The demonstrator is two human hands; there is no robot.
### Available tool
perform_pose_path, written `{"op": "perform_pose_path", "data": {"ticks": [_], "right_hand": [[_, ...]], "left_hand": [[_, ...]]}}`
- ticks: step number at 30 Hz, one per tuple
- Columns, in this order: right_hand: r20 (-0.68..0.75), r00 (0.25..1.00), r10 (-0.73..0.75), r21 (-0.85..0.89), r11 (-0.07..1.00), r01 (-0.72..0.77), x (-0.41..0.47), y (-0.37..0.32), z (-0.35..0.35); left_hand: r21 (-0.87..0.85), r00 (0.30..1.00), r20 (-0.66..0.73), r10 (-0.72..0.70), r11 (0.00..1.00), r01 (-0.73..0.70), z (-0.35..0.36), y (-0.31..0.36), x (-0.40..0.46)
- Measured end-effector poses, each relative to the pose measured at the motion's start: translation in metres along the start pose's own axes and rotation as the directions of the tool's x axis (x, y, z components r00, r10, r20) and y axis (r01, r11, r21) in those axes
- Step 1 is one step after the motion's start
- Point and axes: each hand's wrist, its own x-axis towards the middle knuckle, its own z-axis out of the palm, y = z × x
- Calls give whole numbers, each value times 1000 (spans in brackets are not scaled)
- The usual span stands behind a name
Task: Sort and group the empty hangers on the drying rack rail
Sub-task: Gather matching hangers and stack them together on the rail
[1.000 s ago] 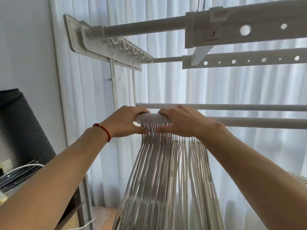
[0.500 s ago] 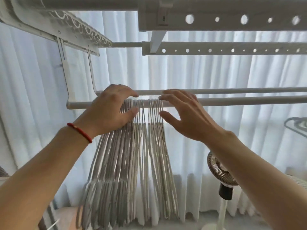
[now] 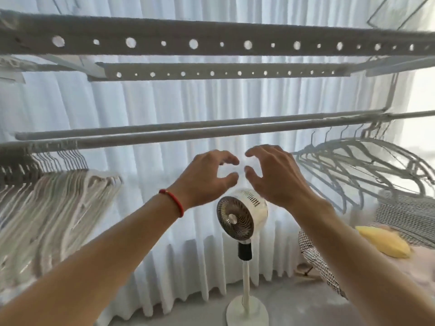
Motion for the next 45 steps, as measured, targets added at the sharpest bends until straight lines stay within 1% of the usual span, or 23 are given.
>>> {"op": "perform_pose_path", "data": {"ticks": [5,7,9,11,14,17,19,21,23,26,27,28,29,30,31,32,33,34,36,39,41,43,45], "right_hand": [[-61,979,193,-21,981,-195,-36,95,-49],[-47,961,272,-13,962,-273,-50,129,-60],[-4,940,341,3,940,-341,-63,160,-67],[35,915,402,13,915,-402,-73,187,-70],[42,886,462,15,886,-463,-80,226,-74],[24,869,495,-24,869,-494,-75,265,-76],[26,862,506,-58,862,-504,-67,291,-74],[37,845,533,-70,845,-530,-54,317,-70],[69,827,558,-84,829,-553,-38,339,-64],[102,825,557,-145,828,-541,-19,368,-52],[111,813,572,-179,816,-550,-14,376,-49],[120,794,596,-205,797,-568,-9,384,-47],[142,768,624,-207,778,-594,-6,390,-46],[184,744,643,-153,766,-624,-2,395,-45],[245,723,646,-28,750,-661,1,400,-44],[328,704,630,141,704,-696,4,405,-44],[415,686,597,294,626,-722,6,409,-43],[484,680,550,406,548,-732,8,411,-43],[550,689,472,543,425,-724,9,414,-38],[621,682,386,659,214,-721,9,417,-28],[674,671,310,686,73,-723,9,419,-21],[712,666,225,684,-6,-729,9,420,-15],[733,670,116,677,-32,-735,10,414,-10]], "left_hand": [[-250,988,122,-94,960,123,85,72,54],[-348,976,162,-147,917,196,112,93,73],[-405,957,212,-200,873,272,138,109,89],[-445,930,272,-248,824,350,161,119,103],[-501,885,347,-311,736,455,195,126,128],[-568,845,361,-394,625,535,229,129,156],[-627,833,345,-432,555,547,251,130,172],[-707,820,335,-464,452,544,273,130,188],[-779,786,374,-492,293,554,289,128,200],[-840,755,474,-454,26,543,305,124,212],[-846,756,495,-429,-39,532,309,125,215],[-851,762,502,-409,-74,520,313,127,218],[-856,769,499,-399,-87,510,316,130,220],[-862,778,491,-393,-90,498,320,133,221],[-870,786,478,-392,-89,485,323,137,222],[-877,790,465,-399,-88,472,326,140,222],[-881,785,458,-416,-95,464,328,144,224],[-881,774,458,-438,-108,460,328,148,225],[-879,746,452,-489,-98,467,327,155,227],[-858,725,413,-552,30,513,324,167,222],[-845,724,376,-578,106,524,325,174,216],[-835,721,341,-603,158,527,325,184,211],[-807,713,333,-616,204,554,322,193,209]]}}
